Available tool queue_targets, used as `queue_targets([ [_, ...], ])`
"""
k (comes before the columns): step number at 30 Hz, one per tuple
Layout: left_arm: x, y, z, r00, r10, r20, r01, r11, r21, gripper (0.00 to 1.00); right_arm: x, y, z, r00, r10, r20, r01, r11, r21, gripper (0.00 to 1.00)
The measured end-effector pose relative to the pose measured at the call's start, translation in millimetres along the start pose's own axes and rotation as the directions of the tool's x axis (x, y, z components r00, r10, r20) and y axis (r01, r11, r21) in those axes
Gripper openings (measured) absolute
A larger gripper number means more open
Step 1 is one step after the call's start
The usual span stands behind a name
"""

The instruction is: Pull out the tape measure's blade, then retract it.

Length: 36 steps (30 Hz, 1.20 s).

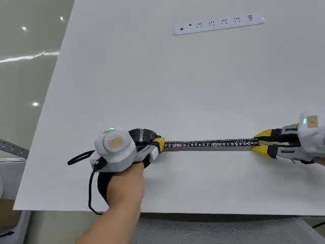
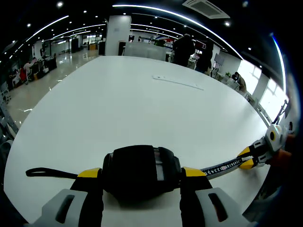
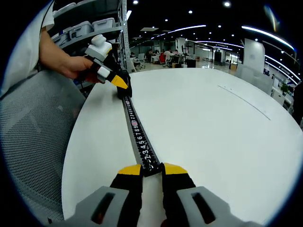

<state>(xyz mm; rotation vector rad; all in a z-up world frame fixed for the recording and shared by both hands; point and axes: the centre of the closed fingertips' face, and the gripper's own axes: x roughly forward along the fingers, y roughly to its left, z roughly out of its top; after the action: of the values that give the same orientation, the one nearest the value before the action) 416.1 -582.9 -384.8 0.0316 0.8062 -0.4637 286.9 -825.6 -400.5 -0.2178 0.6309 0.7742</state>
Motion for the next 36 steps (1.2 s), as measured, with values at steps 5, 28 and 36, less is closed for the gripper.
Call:
queue_targets([
  [5, 0.7, 0.6, -0.6, 0.9998, 0.001, -0.022, -0.001, 1.000, -0.001, 0.62, 0.1, -0.9, 0.9, 1.0000, 0.007, 0.004, -0.007, 1.000, 0.009, 0.13],
  [28, 0.0, -0.7, -1.9, 0.9989, 0.000, -0.046, 0.000, 1.000, -0.002, 0.61, 24.0, 11.0, 25.1, 0.9975, 0.063, 0.031, -0.062, 0.998, -0.030, 0.13],
  [36, -0.5, -1.1, -1.8, 0.9989, -0.002, -0.046, 0.002, 1.000, -0.004, 0.61, 36.7, 18.4, 37.4, 0.9948, 0.088, 0.052, -0.086, 0.996, -0.038, 0.13],
])
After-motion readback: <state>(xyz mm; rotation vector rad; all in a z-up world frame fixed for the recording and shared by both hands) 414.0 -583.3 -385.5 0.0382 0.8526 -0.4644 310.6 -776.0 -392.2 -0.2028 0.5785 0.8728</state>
